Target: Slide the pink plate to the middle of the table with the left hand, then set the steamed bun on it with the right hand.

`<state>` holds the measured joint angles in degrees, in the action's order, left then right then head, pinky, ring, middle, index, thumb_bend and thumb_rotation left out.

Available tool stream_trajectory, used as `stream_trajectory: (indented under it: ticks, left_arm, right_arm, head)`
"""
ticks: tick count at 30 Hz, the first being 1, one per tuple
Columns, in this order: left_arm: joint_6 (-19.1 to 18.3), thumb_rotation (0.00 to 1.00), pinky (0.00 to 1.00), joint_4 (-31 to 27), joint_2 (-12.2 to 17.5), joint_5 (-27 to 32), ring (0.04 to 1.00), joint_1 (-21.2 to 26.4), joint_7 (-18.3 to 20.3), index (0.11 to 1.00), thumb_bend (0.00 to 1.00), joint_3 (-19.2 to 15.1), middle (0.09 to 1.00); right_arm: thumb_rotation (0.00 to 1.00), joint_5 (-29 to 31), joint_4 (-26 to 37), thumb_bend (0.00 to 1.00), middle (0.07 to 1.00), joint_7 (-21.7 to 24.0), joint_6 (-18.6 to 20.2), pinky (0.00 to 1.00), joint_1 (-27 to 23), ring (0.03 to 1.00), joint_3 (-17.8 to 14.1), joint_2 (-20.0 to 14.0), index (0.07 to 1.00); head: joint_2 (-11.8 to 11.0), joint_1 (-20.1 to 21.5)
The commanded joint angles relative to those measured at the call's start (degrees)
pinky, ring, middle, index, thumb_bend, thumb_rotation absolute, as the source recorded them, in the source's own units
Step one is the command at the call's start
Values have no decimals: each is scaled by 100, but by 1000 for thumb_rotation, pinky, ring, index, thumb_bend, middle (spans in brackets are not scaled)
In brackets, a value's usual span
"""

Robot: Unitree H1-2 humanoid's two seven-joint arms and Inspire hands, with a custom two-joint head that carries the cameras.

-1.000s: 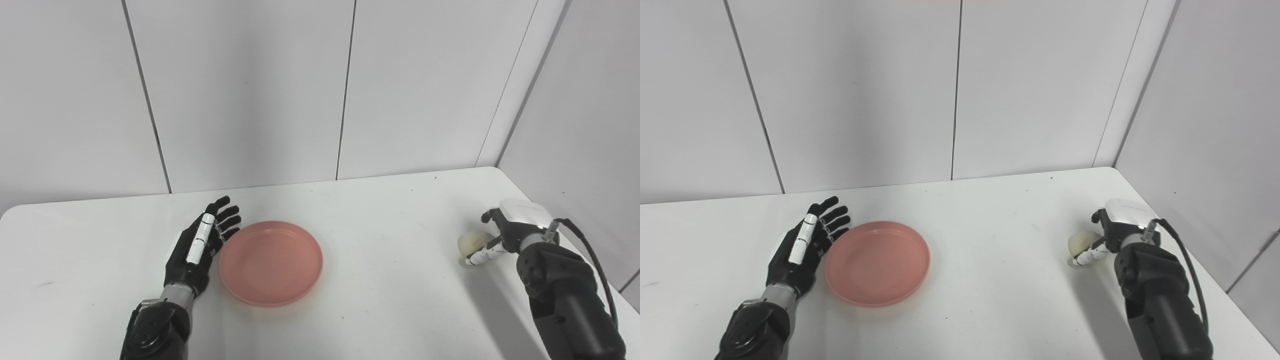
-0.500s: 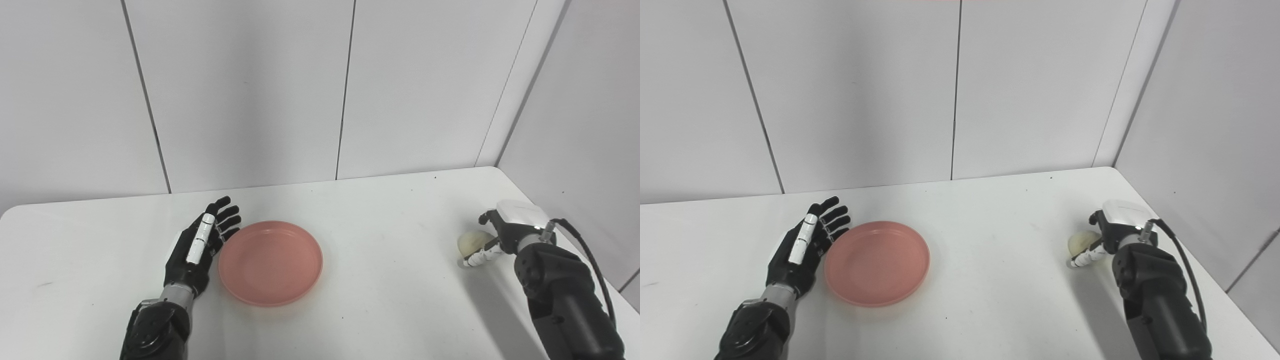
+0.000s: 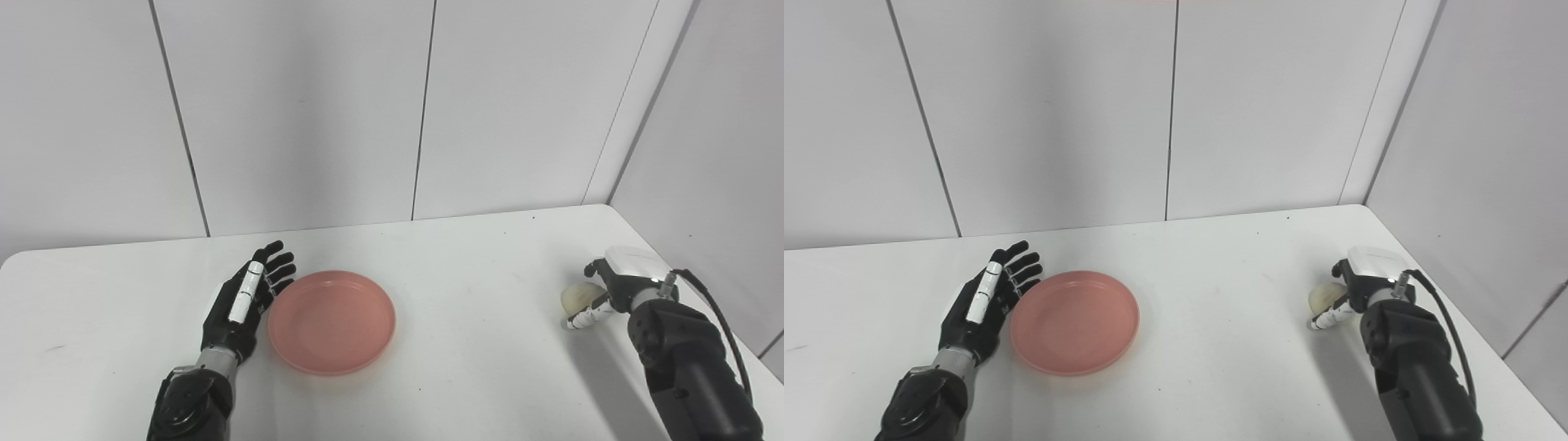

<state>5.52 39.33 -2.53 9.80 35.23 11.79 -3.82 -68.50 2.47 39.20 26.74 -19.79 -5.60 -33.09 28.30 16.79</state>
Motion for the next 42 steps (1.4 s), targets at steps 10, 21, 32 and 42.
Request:
stream_trajectory:
  ticks: [10,21,32,42]
  left_arm:
    - [-221,749,784,107,50,56,812,20,122,788,722,58,805]
    - [-188,763,779,138,46,11,806,38,147,787,711,71,804]
    - [-211,760,768,134,42,15,800,40,152,785,700,76,805]
    - [-214,761,783,199,30,4,801,63,143,788,708,87,802]
  right_arm:
    - [287,23,-67,956,345,-461,8,186,-81,250,0,-188,697]
    - [160,174,-70,561,380,-424,7,194,-107,274,168,-366,499]
    - [150,228,18,525,376,-371,15,192,-143,268,128,-300,489]
    - [150,266,485,526,386,-491,16,209,-198,287,-71,-120,485]
  head:
    - [26,4]
    - [16,-5]
    - [6,-11]
    - [-1,-16]
